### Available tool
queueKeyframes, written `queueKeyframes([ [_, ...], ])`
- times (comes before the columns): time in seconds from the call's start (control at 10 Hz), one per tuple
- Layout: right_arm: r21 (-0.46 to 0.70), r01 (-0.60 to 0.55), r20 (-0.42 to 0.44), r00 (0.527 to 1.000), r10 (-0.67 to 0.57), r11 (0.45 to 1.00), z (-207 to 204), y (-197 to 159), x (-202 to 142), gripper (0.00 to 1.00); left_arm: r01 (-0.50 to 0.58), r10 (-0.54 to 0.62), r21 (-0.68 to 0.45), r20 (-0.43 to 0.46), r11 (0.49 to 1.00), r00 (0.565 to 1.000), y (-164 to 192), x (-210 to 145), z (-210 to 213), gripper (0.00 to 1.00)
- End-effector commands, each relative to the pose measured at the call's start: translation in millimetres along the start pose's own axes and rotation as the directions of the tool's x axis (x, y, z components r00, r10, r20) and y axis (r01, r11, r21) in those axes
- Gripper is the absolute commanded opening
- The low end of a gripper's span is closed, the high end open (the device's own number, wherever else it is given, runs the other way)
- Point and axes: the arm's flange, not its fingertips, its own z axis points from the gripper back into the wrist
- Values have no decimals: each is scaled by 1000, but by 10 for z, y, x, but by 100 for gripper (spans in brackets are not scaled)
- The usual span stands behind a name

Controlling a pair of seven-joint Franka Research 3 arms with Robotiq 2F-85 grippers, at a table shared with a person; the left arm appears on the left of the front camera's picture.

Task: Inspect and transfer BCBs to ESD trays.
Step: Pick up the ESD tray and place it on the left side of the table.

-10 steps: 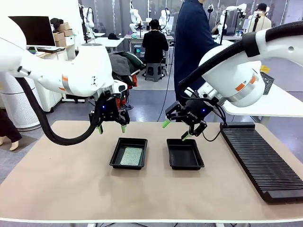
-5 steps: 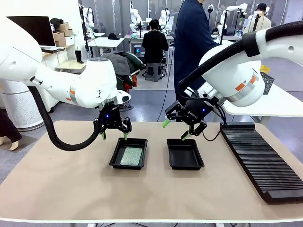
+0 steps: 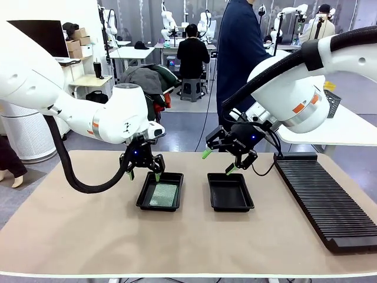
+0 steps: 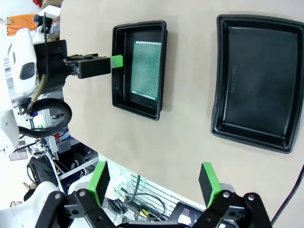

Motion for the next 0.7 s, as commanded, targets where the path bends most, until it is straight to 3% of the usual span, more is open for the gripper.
queueKeyframes([
  [0.0, -13, 20, 13, 1000, -20, 1000, -27, 20, 25, 100, 42, -42, 1, 4, 999, 999, 31, 69, -73, 100],
  [0.6, -13, 20, 13, 1000, -20, 1000, -27, 20, 25, 100, 26, -26, 5, -40, 1000, 999, 31, 55, -278, 100],
])
